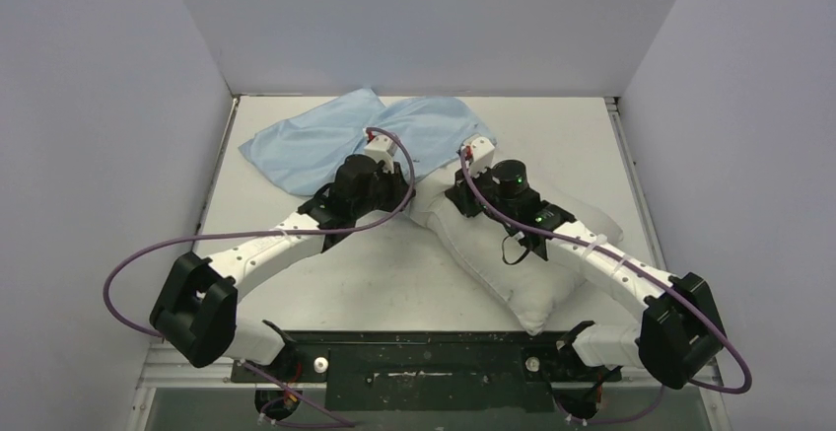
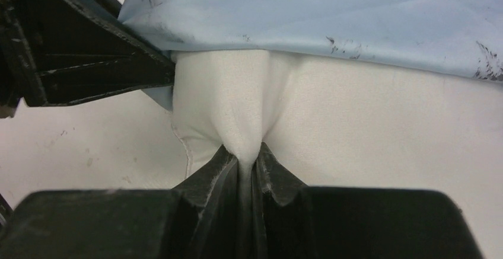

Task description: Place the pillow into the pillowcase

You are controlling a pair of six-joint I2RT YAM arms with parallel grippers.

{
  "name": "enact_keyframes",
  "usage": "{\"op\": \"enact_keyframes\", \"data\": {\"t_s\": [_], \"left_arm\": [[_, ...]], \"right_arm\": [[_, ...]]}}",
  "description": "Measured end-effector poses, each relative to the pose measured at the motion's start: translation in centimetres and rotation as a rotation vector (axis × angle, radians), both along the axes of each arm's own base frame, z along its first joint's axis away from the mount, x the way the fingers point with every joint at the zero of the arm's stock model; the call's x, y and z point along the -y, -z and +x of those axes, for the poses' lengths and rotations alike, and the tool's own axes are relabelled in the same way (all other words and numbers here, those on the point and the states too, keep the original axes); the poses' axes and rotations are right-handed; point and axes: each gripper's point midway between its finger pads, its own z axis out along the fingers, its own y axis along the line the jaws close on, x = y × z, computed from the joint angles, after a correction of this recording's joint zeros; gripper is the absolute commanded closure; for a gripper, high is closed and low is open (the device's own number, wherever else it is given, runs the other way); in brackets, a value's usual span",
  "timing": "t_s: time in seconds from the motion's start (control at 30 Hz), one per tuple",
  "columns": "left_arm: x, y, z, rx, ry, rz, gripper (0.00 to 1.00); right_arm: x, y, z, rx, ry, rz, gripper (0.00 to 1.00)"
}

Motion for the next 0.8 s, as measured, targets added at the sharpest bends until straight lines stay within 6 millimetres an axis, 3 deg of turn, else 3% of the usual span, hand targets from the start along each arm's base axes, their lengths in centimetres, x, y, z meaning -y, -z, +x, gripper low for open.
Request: {"op": "enact_keyframes", "data": {"t_s": [0.23,0.4,0.8], "left_arm": [[-0.1,-3.3,-1.2,0.026,0.022,-0.043,0.95],[0.5,-4.6,-2.3,0.019,0.068,-0.089,0.98],[3.6,-7.5,-4.8,-0.008,0.215,-0.243,1.00]], "right_arm": [[-0.5,-0.5,2.9,0.023,0.156,0.131,1.00],[0.1,-2.0,5.0,0.070,0.286,0.224,1.00],[2.0,-3.8,6.8,0.120,0.504,0.369,1.00]]}}
